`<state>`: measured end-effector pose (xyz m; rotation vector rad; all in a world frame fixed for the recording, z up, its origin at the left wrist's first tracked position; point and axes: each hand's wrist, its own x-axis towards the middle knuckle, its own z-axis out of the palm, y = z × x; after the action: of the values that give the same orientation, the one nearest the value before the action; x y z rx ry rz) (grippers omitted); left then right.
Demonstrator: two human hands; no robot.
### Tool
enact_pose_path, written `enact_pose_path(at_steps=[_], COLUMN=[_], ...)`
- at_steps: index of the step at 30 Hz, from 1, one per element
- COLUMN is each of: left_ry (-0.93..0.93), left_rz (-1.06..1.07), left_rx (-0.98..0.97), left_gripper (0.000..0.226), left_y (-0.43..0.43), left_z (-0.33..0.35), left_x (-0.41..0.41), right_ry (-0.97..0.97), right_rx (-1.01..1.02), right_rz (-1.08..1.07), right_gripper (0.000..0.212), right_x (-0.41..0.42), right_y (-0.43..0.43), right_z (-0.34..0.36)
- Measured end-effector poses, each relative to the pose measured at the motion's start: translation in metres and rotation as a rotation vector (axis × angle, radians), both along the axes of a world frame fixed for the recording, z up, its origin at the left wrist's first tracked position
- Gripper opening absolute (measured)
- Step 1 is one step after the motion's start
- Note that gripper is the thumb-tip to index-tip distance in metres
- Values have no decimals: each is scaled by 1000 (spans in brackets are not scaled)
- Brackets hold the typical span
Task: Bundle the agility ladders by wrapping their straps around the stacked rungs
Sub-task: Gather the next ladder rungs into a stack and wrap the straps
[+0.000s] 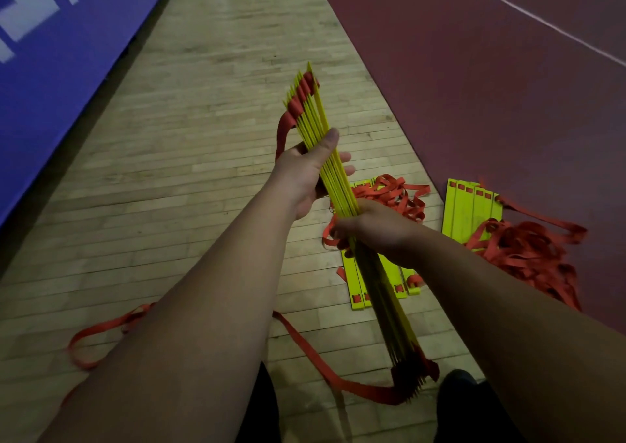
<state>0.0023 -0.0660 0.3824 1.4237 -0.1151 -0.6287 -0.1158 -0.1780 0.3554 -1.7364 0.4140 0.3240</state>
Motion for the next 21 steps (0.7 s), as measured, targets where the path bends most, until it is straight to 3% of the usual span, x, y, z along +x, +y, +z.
enact_pose_path(at_steps=[3,5,9,12,15,21], left_ry=[-7,-49,-192,-474,-620,-536], left_rz=[5,-3,-63,114,99,50], left_rx=[12,112,648,925,816,543], left_gripper=[55,69,86,80,51,22], left_y=[-9,-13,-4,10,17,18], left_z=[3,9,27,31,31,15], left_x=[-6,-6,-8,5,19,28], right_ry=[-47,-50,-40,-40,-33,-45], right_rx=[75,33,-20,-77,-96,-99], right_rz=[-121,-166,-232,-215,-201,-158], right_gripper=[17,12,15,28,32,29], right_x=[3,3,0,-3,-7,-8], right_y=[-1,-3,-10,-16,-19,-19], right_z=[5,4,-1,-7,-12,-11])
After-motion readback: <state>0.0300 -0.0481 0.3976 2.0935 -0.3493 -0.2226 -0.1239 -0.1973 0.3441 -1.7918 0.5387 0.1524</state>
